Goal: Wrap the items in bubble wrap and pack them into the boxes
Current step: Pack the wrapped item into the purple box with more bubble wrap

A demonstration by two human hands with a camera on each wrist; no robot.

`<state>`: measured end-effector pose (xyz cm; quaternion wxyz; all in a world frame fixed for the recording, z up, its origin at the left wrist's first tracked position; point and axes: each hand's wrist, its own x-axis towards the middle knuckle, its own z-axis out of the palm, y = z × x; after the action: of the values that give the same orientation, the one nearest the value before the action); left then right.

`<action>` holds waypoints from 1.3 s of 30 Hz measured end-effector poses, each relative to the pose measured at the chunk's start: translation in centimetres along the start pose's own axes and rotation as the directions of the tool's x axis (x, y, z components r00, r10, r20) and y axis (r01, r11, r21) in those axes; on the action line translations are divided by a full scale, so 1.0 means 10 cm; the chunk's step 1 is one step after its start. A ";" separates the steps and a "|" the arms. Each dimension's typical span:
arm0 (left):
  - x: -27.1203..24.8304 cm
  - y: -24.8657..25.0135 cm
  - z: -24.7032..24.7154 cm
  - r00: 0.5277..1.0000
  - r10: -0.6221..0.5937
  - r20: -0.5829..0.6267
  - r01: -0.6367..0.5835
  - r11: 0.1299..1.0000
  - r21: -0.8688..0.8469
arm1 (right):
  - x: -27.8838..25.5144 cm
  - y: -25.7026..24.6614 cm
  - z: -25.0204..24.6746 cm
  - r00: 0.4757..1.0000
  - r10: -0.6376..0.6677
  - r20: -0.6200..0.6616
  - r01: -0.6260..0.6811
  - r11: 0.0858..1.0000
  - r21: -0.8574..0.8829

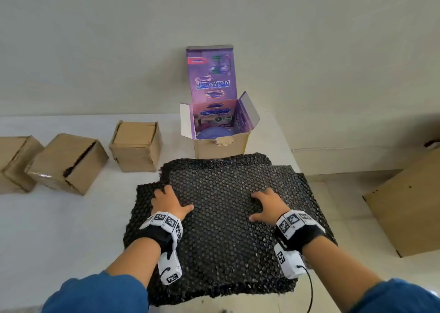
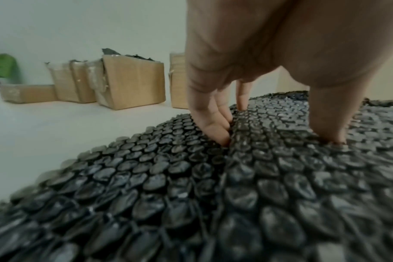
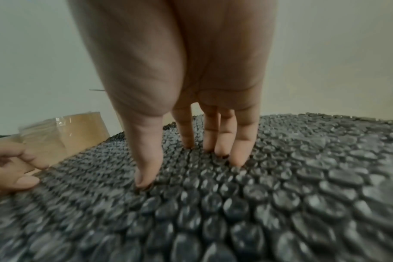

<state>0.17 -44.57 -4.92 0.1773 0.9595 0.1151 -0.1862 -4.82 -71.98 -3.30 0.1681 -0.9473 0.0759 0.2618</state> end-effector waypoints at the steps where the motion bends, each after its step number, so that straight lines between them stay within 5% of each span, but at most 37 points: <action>1: 0.00 -0.01 0.00 1.000 -0.026 0.000 0.026 1.000 -0.017 | 0.00 0.00 0.05 1.000 -0.010 -0.021 0.010 1.000 -0.014; 7: 0.01 -0.01 -0.15 0.999 -0.040 0.007 0.041 0.971 -0.237 | 0.00 0.03 0.15 0.995 -0.059 -0.083 0.056 0.998 -0.039; 11: -0.07 0.23 -0.37 0.985 0.155 0.082 -0.114 0.922 -0.369 | -0.01 0.03 0.08 0.996 -0.070 -0.050 0.069 0.998 -0.008; 16: -0.24 0.83 -0.57 0.889 0.391 0.238 -0.168 0.762 -0.625 | -0.13 -0.13 -0.24 0.988 -0.120 -0.094 0.137 0.971 0.195; 20: -0.41 1.30 -0.54 0.775 0.524 0.353 -0.187 0.723 -0.665 | -0.23 -0.30 -0.33 0.981 -0.180 -0.069 0.173 0.665 0.727; 24: -0.47 1.47 -0.48 0.703 0.600 0.381 -0.240 0.705 -0.668 | -0.20 -0.18 -0.30 0.972 -0.183 -0.145 0.217 0.477 0.852; 26: -0.43 1.41 -0.43 0.730 0.589 0.346 -0.241 0.696 -0.677 | -0.19 -0.01 -0.32 0.973 -0.119 -0.197 0.230 0.517 0.825; 30: -0.23 1.20 -0.20 0.872 0.464 0.153 -0.367 0.829 -0.422 | -0.16 0.44 -0.39 0.972 0.032 -0.231 0.137 0.725 0.675; 33: -0.21 1.15 0.01 0.889 0.412 0.198 -0.352 0.893 -0.280 | -0.14 0.73 -0.41 0.957 0.160 -0.241 0.008 0.820 0.573; 37: -0.22 1.26 0.31 0.905 0.312 0.288 -0.237 0.934 -0.267 | -0.24 0.87 -0.42 0.913 0.275 -0.301 -0.054 0.814 0.579; 39: -0.22 1.31 0.43 0.916 0.271 0.295 -0.194 0.945 -0.265 | -0.29 0.88 -0.41 0.882 0.234 -0.409 -0.070 0.924 0.376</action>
<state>0.59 -58.52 -3.87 0.3247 0.8951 -0.0108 -0.3055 -7.41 -81.51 -0.96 0.2907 -0.9274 0.2331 0.0322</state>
